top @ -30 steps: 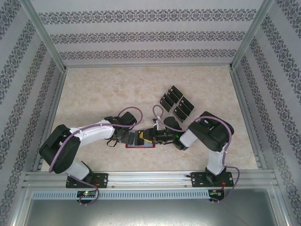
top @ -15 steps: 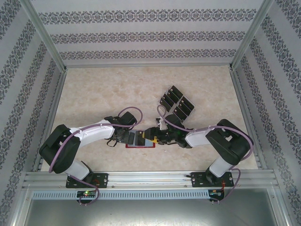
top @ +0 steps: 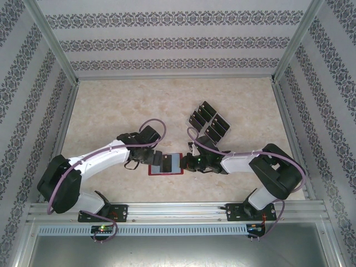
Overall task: Put the credit cards into the card holder
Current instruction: Insert the credit card into the card slot.
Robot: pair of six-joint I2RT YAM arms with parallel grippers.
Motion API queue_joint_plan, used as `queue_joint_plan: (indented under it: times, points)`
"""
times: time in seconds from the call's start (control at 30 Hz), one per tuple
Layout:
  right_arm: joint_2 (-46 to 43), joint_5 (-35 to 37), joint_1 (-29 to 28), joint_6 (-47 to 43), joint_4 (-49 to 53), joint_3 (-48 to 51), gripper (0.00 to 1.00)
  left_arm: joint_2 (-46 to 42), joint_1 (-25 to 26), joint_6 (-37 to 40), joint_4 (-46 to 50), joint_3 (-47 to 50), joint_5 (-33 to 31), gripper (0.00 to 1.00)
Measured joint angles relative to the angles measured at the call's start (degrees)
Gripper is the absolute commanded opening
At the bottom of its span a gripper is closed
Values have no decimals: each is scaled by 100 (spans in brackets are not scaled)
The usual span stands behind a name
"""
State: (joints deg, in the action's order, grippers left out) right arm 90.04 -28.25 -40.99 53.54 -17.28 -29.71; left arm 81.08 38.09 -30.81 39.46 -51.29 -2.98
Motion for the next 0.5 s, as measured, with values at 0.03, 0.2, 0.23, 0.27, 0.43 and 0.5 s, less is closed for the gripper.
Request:
queue_joint_plan:
  times: [0.03,0.2,0.23,0.27,0.43,0.5]
  points:
    - [11,17,0,0,-2,0,6,-4,4,0,-4,-57,52,100]
    - [83,68,0,2,-4,2,5,35,63,-13,-107,-103,240,100]
    - [94,74,0,2,-4,2,5,79,98,-31,-157,-107,278,100]
    - [103,83,0,2,-7,4,5,133,136,-52,-208,-114,302,100]
    - [127,83,0,2,-35,9,4,520,323,-138,-461,-177,409,100]
    - [131,83,0,2,-48,9,4,706,391,-153,-529,-267,415,100]
